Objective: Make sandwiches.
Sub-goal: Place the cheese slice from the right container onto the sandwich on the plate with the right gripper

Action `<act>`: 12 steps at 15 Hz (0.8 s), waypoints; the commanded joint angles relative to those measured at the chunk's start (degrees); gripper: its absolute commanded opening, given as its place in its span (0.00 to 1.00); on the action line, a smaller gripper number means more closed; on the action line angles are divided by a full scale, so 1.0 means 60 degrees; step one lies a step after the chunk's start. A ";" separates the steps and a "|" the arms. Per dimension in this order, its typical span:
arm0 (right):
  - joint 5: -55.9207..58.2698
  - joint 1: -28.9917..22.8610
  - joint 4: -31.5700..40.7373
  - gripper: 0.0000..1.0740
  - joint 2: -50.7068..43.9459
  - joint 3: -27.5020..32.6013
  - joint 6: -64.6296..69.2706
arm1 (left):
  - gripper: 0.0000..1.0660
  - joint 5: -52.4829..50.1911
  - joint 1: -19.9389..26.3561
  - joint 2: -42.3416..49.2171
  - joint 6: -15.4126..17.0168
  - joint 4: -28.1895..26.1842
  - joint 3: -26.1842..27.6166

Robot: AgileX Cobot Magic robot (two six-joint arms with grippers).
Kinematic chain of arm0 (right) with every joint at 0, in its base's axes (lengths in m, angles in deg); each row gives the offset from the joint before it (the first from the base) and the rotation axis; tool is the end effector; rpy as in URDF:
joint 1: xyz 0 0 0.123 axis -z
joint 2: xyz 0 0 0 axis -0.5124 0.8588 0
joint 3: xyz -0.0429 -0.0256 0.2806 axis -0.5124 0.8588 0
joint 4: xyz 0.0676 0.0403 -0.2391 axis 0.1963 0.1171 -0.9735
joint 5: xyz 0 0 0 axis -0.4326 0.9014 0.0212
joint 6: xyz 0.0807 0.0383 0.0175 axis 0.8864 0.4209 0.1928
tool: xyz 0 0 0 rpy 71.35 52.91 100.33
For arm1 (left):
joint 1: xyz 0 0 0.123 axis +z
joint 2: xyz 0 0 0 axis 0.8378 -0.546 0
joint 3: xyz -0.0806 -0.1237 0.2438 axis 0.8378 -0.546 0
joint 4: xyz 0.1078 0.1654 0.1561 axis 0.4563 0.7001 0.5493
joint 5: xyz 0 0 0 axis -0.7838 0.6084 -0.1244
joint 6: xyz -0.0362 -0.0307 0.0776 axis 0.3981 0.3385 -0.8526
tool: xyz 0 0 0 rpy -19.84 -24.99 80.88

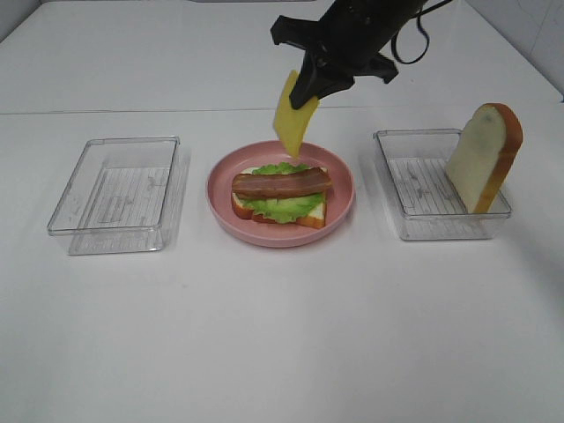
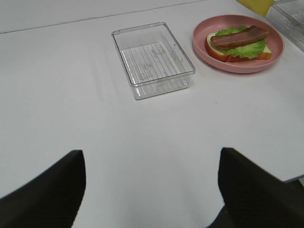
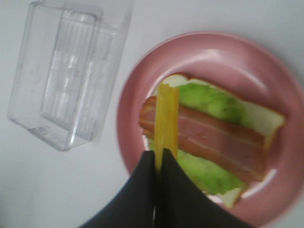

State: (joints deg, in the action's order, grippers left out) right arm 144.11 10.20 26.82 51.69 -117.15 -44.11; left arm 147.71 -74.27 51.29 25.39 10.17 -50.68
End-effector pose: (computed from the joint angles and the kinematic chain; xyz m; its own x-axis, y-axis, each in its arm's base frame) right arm 0.4318 0.2054 0.2357 -0.9056 -0.1816 -0.3833 -0.3587 0.8102 0.4636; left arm -0.0046 0.0038 0.2776 -0.4384 0.0949 -0.8937 0.2600 0.9653 -0.0251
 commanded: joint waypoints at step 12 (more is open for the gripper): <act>-0.0181 -0.0286 0.0611 0.00 0.1614 0.0000 0.0401 | 0.70 -0.0105 0.0010 0.0191 -0.0038 -0.0029 -0.0010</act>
State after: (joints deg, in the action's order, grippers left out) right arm 143.25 8.42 32.32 62.23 -117.15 -42.74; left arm 147.71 -74.27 51.29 25.22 10.17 -50.68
